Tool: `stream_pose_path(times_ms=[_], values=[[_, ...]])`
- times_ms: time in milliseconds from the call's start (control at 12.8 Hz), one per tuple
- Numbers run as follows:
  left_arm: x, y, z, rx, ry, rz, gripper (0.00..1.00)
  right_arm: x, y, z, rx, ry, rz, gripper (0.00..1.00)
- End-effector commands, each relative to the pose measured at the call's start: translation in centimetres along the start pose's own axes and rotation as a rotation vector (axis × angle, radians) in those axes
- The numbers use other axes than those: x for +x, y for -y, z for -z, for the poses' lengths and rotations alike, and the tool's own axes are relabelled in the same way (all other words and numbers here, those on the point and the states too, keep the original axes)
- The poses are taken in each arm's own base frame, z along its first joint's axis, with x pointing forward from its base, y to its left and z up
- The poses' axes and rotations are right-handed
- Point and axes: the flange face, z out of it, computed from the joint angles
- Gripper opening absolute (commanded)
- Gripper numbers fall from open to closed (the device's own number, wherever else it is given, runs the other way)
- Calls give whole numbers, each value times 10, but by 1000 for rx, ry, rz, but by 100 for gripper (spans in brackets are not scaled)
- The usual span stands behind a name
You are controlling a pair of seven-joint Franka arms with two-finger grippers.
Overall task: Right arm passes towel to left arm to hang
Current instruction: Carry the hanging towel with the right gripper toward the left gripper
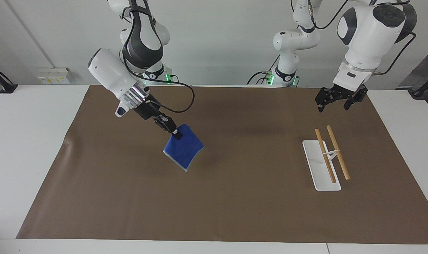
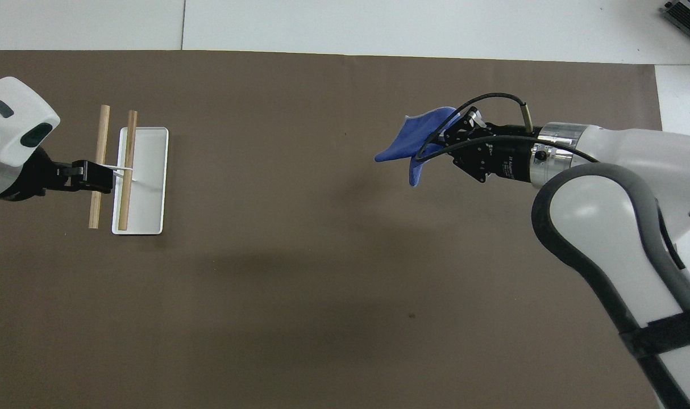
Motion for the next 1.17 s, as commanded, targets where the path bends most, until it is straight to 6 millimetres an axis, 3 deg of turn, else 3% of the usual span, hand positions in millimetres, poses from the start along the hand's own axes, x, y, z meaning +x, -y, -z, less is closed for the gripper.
stream_pose_path(times_ms=[0, 312, 624, 1092], values=[[-5, 2, 1, -8, -7, 14, 100, -13, 7, -9, 94, 11, -152, 0], [-5, 2, 1, -8, -7, 14, 100, -28, 12, -20, 234, 47, -357, 0], [-5, 2, 1, -8, -7, 14, 100, -48, 16, -32, 250, 91, -478, 0], [-5, 2, 1, -8, -7, 14, 100, -52, 17, -36, 267, 83, -506, 0]])
